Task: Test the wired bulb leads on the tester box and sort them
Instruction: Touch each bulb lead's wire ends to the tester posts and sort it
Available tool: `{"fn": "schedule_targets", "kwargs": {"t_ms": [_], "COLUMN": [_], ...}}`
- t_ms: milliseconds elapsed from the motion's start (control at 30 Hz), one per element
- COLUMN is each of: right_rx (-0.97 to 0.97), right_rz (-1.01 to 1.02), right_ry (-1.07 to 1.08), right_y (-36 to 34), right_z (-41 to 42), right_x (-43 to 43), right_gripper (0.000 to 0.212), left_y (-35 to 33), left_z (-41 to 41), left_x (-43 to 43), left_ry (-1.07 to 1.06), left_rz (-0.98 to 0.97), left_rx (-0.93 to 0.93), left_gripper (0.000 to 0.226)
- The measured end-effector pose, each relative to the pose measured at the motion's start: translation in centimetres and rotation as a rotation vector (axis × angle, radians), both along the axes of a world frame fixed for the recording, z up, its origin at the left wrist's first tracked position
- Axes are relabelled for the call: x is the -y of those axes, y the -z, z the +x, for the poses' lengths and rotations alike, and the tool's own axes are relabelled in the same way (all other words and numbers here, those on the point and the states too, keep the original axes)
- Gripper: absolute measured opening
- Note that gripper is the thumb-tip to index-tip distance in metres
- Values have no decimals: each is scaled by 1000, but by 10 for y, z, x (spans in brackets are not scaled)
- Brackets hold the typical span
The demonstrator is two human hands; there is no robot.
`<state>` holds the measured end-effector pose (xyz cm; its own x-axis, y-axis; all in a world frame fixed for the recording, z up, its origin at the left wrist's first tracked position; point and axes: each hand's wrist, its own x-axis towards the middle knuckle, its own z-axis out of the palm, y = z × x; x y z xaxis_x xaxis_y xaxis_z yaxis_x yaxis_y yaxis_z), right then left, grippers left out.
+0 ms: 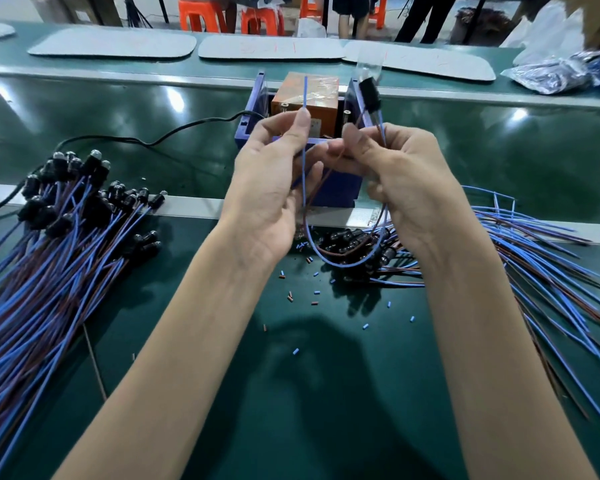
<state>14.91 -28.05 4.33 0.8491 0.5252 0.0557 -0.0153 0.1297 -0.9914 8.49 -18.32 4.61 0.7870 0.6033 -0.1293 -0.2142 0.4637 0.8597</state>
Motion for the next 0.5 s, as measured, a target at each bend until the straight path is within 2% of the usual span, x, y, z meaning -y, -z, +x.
{"fn": "schedule_targets", "kwargs": {"t_ms": [167, 367, 500], "right_rx": [-5, 22, -2], "right_rz": [38, 124, 115], "right_ry": [29, 226, 311], "right_y": [-1, 2, 3], "right_z": [2, 7, 12], "right_x": [2, 3, 6], "right_gripper": [14, 8, 12], "left_y": [3, 11, 16], "left_z": [1, 8, 9], "left_x": [-1, -2, -6], "left_ry": [-147, -141, -126], "left_rz": [146, 307, 352], "left_rx": [5, -73, -75], "left_gripper": [15, 22, 34]}}
